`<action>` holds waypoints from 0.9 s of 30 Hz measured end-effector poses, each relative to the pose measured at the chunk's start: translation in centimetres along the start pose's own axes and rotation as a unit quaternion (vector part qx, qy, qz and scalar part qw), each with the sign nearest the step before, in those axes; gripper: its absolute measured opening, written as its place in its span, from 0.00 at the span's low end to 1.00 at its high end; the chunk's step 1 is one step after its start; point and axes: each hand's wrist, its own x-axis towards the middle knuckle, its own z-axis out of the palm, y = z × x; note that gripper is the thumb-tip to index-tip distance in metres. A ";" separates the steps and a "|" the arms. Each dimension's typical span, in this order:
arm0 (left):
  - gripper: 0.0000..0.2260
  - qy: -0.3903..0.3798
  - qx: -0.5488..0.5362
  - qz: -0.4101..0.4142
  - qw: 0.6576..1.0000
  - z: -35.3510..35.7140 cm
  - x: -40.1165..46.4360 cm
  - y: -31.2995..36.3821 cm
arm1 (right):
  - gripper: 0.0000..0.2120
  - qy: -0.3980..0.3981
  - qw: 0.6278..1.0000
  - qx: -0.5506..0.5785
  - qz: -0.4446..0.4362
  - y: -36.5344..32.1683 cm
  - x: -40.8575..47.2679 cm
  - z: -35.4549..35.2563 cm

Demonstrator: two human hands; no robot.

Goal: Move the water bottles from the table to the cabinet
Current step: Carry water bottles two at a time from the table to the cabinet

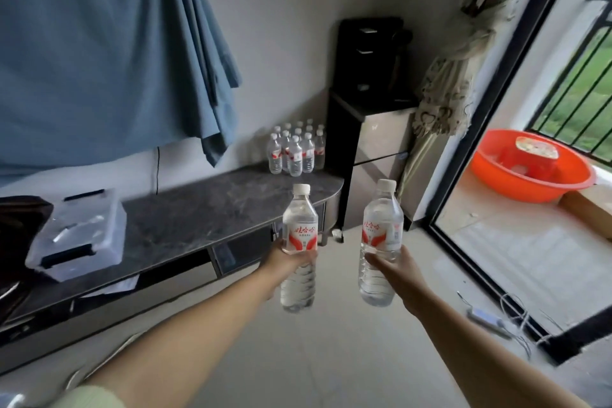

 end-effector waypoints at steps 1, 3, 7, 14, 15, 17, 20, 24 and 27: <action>0.13 0.003 0.002 -0.004 1.000 0.3 1.3 0.4 | 0.17 0.001 1.000 0.001 0.006 0.1 1.3 -0.3; 0.13 0.009 0.008 -0.016 1.000 0.6 3.8 1.0 | 0.16 -0.001 1.000 -0.003 0.015 0.4 3.7 -0.5; 0.15 0.008 0.001 -0.037 0.999 1.1 9.5 2.1 | 0.13 -0.005 1.000 -0.002 0.019 0.9 8.8 -0.6; 0.19 -0.006 0.007 -0.044 0.999 0.7 23.6 4.7 | 0.10 -0.013 1.000 0.010 0.017 -0.4 21.7 1.5; 0.19 -0.011 0.010 -0.051 0.999 0.4 25.4 5.3 | 0.10 -0.011 1.000 0.015 0.024 -0.8 23.5 1.9; 0.20 -0.019 0.013 -0.062 0.998 -0.5 28.8 6.7 | 0.12 -0.017 0.999 0.028 0.029 -1.8 27.2 2.9; 0.17 -0.024 0.004 -0.067 0.997 -1.9 33.4 8.5 | 0.14 -0.007 0.998 0.041 0.042 -2.6 32.0 4.5; 0.20 -0.005 -0.006 -0.090 0.996 -3.5 37.7 9.3 | 0.15 -0.013 0.997 0.049 0.058 -2.9 37.4 6.4; 0.23 0.016 -0.023 -0.111 0.993 -4.6 40.4 9.0 | 0.15 -0.020 0.996 0.044 0.073 -2.8 41.0 7.6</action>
